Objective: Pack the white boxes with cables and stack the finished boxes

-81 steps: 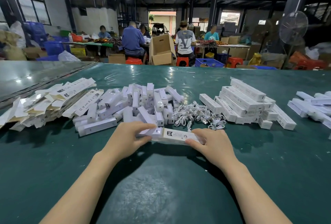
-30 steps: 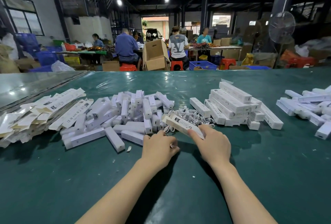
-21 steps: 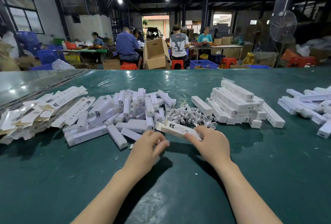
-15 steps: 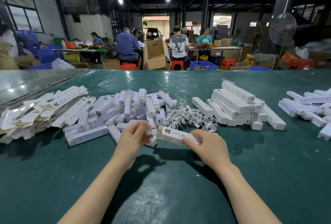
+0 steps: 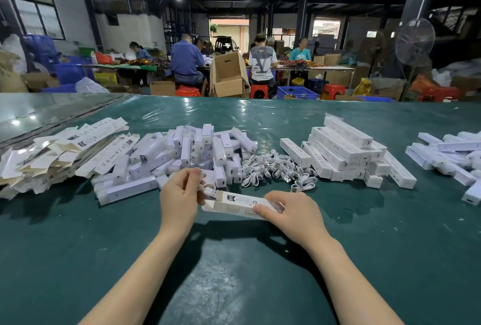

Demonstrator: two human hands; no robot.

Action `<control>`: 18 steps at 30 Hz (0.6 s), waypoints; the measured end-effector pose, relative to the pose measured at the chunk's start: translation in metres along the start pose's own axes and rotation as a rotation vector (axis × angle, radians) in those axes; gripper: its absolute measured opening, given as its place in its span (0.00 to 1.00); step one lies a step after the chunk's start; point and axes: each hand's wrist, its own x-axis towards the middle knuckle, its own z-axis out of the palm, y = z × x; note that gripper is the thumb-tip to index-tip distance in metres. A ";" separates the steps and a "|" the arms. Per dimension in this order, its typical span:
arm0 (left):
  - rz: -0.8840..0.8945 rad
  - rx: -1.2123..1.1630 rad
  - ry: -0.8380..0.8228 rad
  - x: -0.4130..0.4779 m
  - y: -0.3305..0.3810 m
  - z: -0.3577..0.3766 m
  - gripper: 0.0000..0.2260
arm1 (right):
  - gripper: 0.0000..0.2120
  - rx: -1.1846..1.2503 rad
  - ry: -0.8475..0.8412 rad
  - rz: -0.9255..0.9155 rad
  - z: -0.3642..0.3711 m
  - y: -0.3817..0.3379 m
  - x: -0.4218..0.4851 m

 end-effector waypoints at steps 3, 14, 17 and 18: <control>0.070 0.110 -0.038 -0.005 0.000 0.001 0.13 | 0.16 0.030 0.000 0.006 0.000 -0.001 -0.001; 0.019 0.063 -0.057 -0.009 0.003 0.005 0.10 | 0.12 0.145 0.055 0.029 0.001 -0.004 0.000; -0.036 0.007 -0.147 -0.007 0.002 0.002 0.08 | 0.13 0.142 0.091 0.049 0.002 -0.003 -0.001; -0.056 -0.025 -0.166 -0.006 0.002 0.001 0.08 | 0.14 0.132 0.109 0.054 0.003 -0.003 -0.001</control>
